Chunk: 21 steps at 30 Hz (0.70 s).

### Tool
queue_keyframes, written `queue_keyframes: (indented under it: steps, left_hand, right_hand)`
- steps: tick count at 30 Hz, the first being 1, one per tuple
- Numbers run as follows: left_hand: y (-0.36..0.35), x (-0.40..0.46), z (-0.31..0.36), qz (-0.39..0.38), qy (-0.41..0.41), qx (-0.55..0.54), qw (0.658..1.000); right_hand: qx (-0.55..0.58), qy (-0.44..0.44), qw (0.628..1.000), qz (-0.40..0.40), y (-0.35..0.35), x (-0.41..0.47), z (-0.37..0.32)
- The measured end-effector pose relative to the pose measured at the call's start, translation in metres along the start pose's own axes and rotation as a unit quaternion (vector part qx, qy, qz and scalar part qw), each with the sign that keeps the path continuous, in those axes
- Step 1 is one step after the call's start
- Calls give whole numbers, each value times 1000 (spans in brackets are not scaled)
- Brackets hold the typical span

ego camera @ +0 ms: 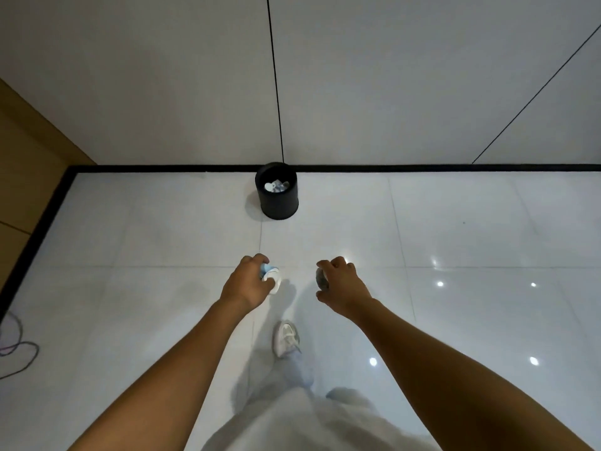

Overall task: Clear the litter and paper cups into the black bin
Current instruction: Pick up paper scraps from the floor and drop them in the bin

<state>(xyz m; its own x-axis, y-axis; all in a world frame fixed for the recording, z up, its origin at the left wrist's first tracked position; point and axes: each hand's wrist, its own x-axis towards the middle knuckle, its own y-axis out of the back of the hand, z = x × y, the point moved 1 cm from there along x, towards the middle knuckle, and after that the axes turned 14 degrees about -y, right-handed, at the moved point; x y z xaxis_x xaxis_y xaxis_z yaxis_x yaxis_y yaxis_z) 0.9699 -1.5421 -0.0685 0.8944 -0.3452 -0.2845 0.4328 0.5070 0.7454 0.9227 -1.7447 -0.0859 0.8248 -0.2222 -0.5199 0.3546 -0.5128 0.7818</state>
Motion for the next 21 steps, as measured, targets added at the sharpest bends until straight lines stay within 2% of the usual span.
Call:
queue_keyframes:
  steps: [7, 21]
  left_hand:
    - [78, 134, -15, -11, -9, 9, 1000]
    - [143, 410, -38, -22, 44, -11, 999]
  right_hand:
    - [5, 1, 1000, -11, 54, 118, -79]
    - [-24, 0, 998, -53, 153, 400, -167]
